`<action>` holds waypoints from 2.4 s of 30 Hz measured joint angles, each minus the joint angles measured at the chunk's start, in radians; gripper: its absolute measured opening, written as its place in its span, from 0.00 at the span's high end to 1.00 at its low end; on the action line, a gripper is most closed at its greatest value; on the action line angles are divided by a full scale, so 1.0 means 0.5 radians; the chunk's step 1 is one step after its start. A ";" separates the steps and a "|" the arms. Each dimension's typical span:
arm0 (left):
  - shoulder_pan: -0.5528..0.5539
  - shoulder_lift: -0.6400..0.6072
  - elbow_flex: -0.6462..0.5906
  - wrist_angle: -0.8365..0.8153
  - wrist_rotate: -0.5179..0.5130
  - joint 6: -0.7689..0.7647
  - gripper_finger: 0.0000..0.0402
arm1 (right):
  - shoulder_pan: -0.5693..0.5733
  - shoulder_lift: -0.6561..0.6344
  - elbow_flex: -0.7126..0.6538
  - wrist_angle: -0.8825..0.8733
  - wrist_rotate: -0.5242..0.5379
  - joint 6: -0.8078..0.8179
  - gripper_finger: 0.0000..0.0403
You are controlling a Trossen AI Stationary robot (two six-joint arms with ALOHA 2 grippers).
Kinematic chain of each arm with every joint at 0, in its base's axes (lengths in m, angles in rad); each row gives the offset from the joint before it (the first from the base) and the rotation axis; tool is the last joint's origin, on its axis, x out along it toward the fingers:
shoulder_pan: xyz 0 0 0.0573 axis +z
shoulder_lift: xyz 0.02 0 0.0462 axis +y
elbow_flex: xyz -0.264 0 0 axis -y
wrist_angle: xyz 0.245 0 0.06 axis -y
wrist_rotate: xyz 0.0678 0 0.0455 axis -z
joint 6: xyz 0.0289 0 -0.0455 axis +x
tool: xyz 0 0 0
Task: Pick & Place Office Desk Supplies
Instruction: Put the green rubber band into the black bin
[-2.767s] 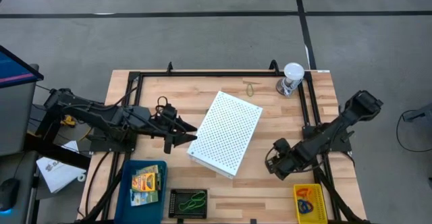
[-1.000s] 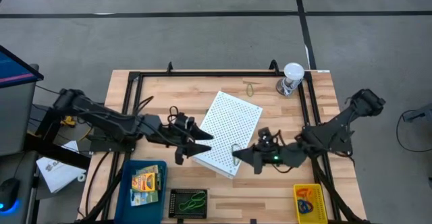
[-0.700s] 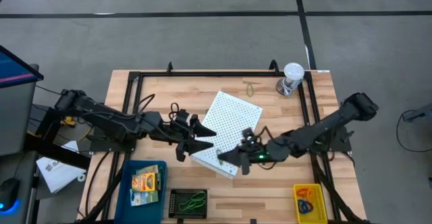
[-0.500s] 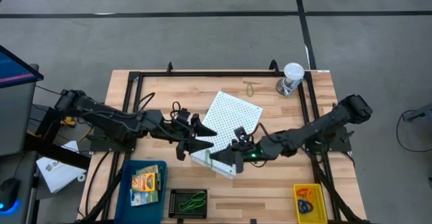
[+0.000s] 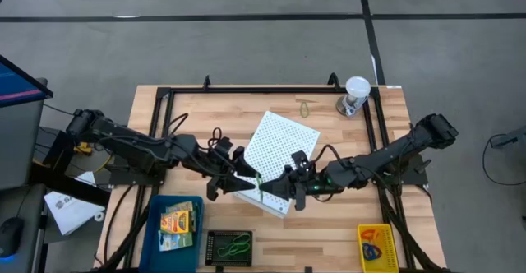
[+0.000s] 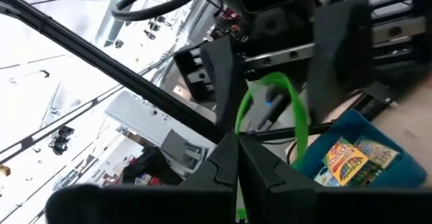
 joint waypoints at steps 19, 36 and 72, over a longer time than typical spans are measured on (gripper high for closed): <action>0.000 -0.001 0.000 0.144 -0.012 -0.014 0.56 | -0.028 0.008 0.000 -0.063 0.002 0.002 1.00; 0.003 -0.001 0.000 0.134 -0.069 -0.051 0.75 | -0.038 0.008 0.000 -0.100 0.021 0.002 1.00; 0.031 -0.001 0.000 0.233 -0.171 -0.032 1.00 | 0.017 0.006 0.000 0.027 0.063 -0.124 0.77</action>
